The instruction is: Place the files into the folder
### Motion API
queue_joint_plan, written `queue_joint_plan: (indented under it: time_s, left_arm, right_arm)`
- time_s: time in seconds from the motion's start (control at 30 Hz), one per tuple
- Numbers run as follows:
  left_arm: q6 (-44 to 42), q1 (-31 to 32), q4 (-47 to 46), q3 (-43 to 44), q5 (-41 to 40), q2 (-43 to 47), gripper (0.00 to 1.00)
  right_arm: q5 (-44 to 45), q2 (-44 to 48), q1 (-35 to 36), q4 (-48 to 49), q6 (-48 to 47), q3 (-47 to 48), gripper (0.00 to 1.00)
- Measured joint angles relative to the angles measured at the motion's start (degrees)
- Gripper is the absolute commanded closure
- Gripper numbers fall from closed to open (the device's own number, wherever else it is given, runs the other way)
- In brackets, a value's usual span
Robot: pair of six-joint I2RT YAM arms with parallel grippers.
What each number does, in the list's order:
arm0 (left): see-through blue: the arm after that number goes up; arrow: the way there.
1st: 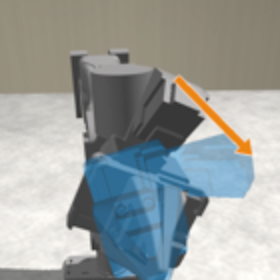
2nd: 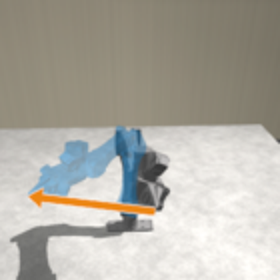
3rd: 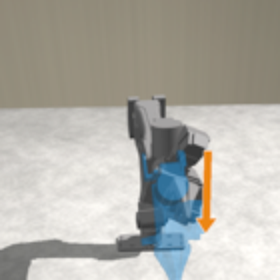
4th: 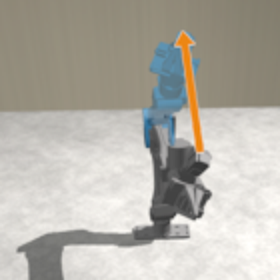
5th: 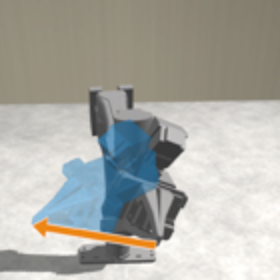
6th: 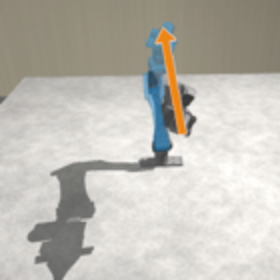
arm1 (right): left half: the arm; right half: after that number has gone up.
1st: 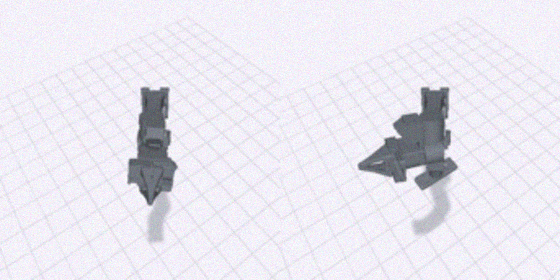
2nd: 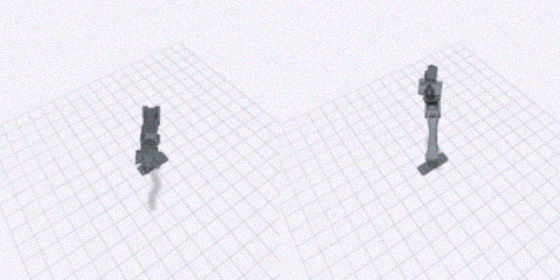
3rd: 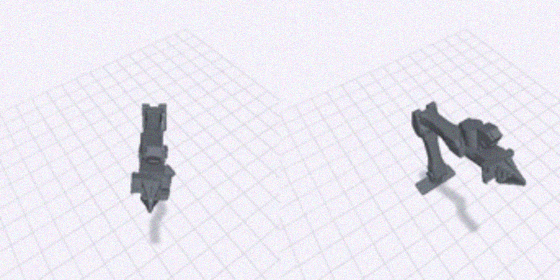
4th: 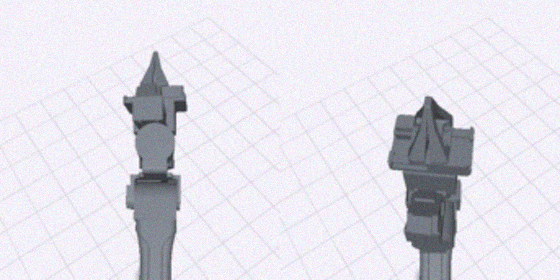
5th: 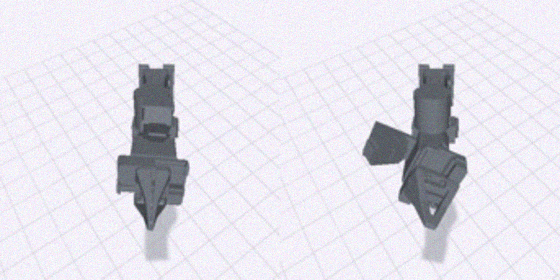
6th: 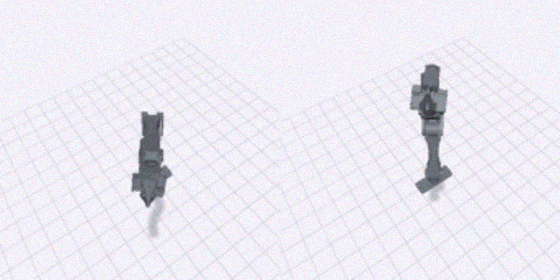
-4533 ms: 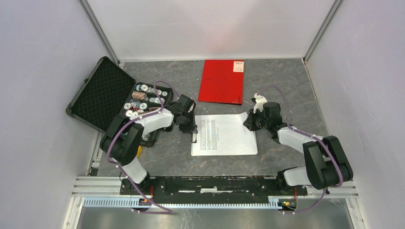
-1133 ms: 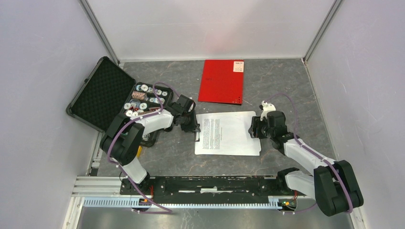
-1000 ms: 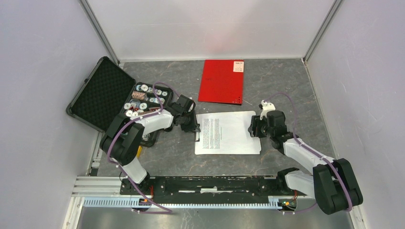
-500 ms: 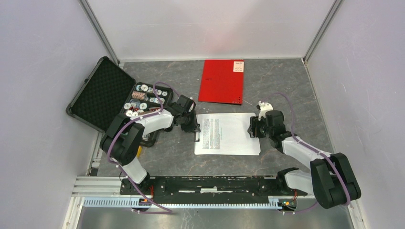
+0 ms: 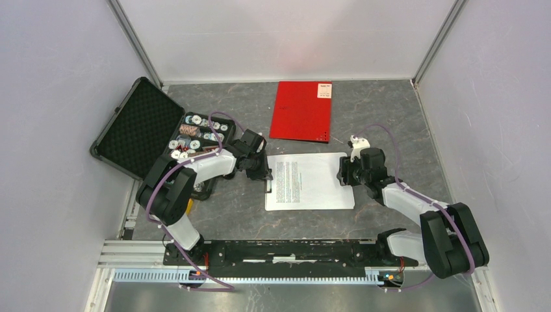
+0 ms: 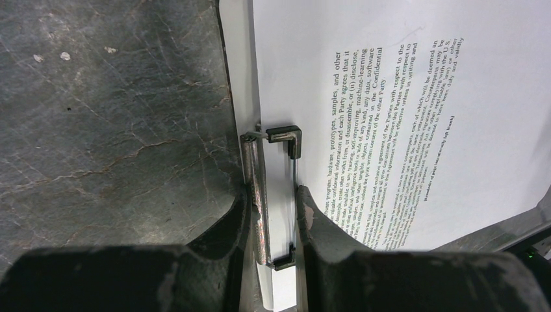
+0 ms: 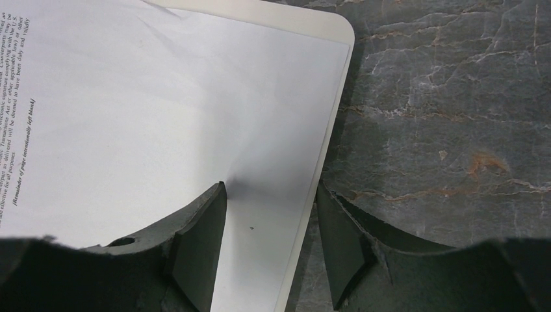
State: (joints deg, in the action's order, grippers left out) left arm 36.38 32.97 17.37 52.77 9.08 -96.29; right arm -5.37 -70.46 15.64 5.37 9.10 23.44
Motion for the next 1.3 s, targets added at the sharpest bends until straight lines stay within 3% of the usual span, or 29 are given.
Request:
queue_joint_plan:
  time_s: [0.1,1.3]
  left_arm:
    - [-0.09,0.00,0.02,0.00,0.00,0.00,0.98]
    - [-1.33,0.15,-0.15,-0.04,0.13,0.00,0.98]
  right_arm:
    - [0.04,-0.81,0.00,-0.02,-0.31,0.66,0.36]
    - [0.48,-1.49,0.15,1.07,2.82,-0.13,0.38]
